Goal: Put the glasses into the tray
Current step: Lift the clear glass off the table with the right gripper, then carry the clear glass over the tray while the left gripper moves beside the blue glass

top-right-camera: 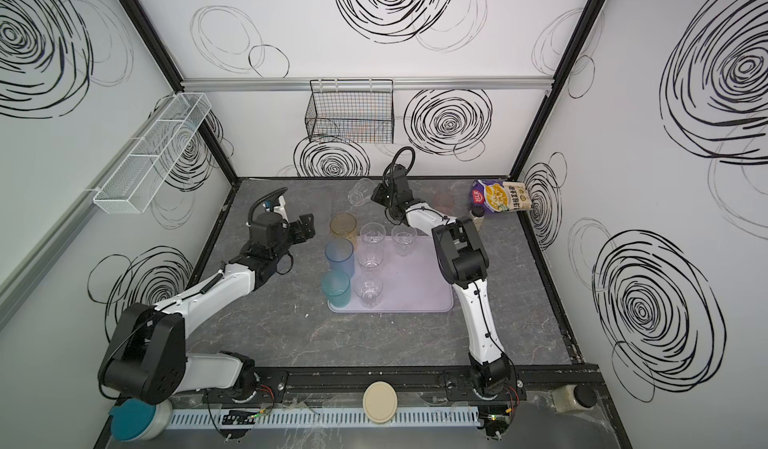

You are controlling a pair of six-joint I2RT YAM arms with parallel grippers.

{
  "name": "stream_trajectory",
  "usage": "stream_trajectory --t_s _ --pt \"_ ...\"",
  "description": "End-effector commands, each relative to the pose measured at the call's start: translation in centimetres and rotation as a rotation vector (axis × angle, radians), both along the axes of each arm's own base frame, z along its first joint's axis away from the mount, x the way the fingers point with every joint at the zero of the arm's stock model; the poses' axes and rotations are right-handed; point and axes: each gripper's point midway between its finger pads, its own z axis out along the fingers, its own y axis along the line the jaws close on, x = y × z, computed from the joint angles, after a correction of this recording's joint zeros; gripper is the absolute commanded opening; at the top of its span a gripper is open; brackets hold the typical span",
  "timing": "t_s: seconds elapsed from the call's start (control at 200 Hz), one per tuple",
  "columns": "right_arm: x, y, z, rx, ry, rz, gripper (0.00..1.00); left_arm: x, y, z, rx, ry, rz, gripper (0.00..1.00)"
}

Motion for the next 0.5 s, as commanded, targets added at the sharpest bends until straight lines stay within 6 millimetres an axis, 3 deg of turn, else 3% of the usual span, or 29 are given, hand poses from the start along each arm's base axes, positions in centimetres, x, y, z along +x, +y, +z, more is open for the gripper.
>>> stream_trajectory --t_s 0.0,0.32,0.495 --pt "-0.1 -2.6 5.9 0.052 -0.124 -0.035 0.00 0.2 -0.1 2.9 -0.018 -0.078 -0.005 0.89" --pt "-4.8 -10.2 9.3 0.021 -0.147 -0.150 0.00 -1.5 -4.1 6.9 0.067 -0.152 -0.101 0.89" --pt "-8.1 -13.2 11.8 -0.038 -0.159 -0.199 0.00 -3.6 -6.9 8.8 0.141 -0.196 -0.176 0.89"
